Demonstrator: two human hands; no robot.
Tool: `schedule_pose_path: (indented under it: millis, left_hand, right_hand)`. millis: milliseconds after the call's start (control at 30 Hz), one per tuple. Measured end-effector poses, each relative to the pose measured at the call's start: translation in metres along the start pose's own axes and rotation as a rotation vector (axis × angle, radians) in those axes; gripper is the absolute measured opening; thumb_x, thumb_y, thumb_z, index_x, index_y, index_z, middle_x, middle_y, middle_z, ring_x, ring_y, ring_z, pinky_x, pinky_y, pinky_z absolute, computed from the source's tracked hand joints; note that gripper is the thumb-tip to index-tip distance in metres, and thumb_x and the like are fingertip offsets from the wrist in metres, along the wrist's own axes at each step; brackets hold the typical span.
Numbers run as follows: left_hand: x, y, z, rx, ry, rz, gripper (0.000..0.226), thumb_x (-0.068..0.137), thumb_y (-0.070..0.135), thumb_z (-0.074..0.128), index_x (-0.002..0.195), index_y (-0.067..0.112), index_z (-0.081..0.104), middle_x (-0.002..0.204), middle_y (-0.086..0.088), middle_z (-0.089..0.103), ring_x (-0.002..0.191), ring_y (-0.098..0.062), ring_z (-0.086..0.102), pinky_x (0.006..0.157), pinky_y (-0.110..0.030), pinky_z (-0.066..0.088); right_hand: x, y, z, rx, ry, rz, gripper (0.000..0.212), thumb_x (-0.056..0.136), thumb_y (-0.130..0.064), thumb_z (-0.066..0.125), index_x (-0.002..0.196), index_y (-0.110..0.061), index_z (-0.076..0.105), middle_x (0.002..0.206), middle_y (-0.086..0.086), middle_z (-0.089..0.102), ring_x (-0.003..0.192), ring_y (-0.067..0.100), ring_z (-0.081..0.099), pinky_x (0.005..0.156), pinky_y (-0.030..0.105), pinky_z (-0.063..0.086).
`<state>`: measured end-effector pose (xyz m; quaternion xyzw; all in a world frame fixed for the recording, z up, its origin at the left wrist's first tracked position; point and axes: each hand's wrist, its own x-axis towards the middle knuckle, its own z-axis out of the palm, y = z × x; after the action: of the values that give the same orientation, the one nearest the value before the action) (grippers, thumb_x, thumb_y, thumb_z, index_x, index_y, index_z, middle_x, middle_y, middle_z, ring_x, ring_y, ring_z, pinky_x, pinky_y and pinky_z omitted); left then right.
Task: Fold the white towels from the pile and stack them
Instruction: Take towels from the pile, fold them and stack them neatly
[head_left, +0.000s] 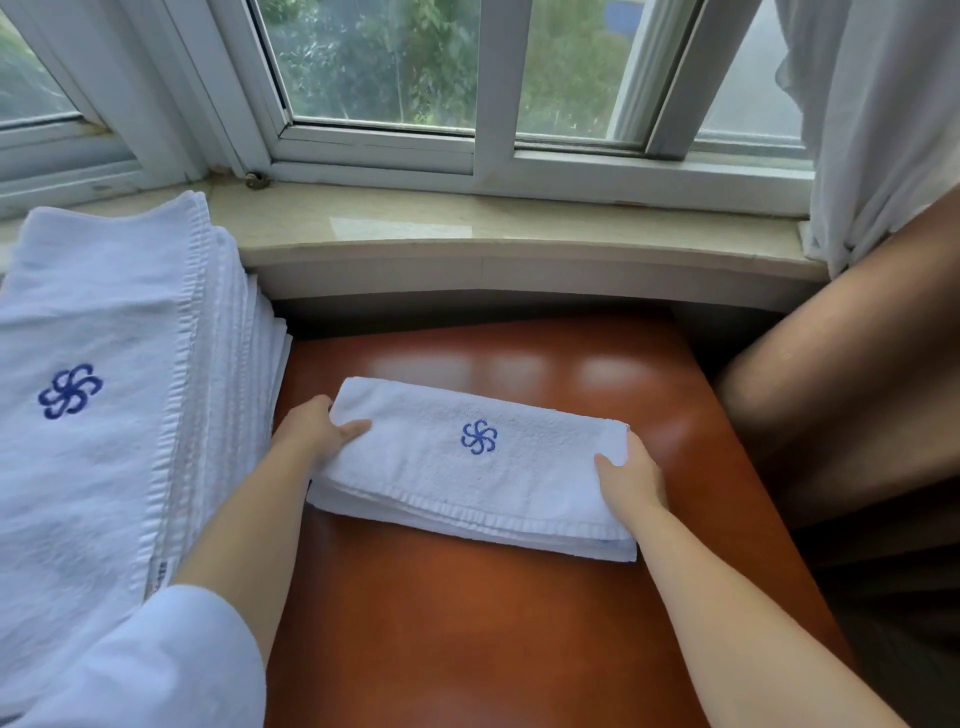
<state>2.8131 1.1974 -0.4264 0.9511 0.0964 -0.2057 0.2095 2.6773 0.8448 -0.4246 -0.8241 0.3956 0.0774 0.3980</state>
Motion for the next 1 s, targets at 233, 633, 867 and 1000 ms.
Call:
schedule_pose_path:
  millis: [233, 633, 867, 1000]
  left_hand:
    - [-0.023, -0.003, -0.004, 0.016, -0.131, -0.103, 0.082, 0.073, 0.048, 0.078, 0.137, 0.011, 0.041, 0.135, -0.007, 0.051, 0.116, -0.027, 0.053, 0.092, -0.037, 0.046]
    - [-0.086, 0.037, -0.022, -0.656, -0.315, -0.058, 0.049, 0.079, 0.014, 0.066, 0.127, 0.013, 0.053, 0.114, -0.012, 0.065, 0.101, -0.031, 0.064, 0.09, -0.048, 0.053]
    - [-0.151, 0.051, -0.081, -0.743, -0.02, 0.163, 0.058, 0.066, 0.016, 0.056, 0.124, 0.012, 0.051, 0.113, -0.017, 0.062, 0.103, -0.034, 0.061, 0.093, -0.054, 0.05]
    - [-0.181, 0.042, -0.122, -0.911, 0.169, 0.201, 0.045, 0.07, 0.001, 0.056, 0.115, 0.004, 0.052, 0.105, -0.019, 0.063, 0.099, -0.036, 0.063, 0.083, -0.045, 0.055]
  right_hand:
    - [-0.01, 0.006, -0.011, -0.239, 0.15, 0.086, 0.032, 0.092, -0.041, 0.05, 0.106, -0.014, 0.059, 0.106, 0.008, 0.06, 0.096, 0.028, 0.057, 0.074, 0.032, 0.047]
    - [-0.039, -0.031, -0.016, 0.251, -0.128, -0.015, 0.037, 0.085, -0.009, 0.055, 0.121, -0.014, 0.05, 0.114, 0.008, 0.06, 0.1, 0.028, 0.057, 0.082, 0.033, 0.046]
    - [-0.087, -0.086, -0.043, 0.189, 0.039, -0.284, 0.034, 0.092, -0.016, 0.046, 0.124, -0.02, 0.038, 0.113, 0.004, 0.054, 0.097, 0.028, 0.056, 0.079, 0.038, 0.049]
    - [-0.121, -0.128, -0.057, 0.225, 0.037, -0.432, 0.028, 0.088, -0.014, 0.047, 0.115, -0.019, 0.04, 0.107, 0.003, 0.058, 0.089, 0.028, 0.054, 0.075, 0.032, 0.041]
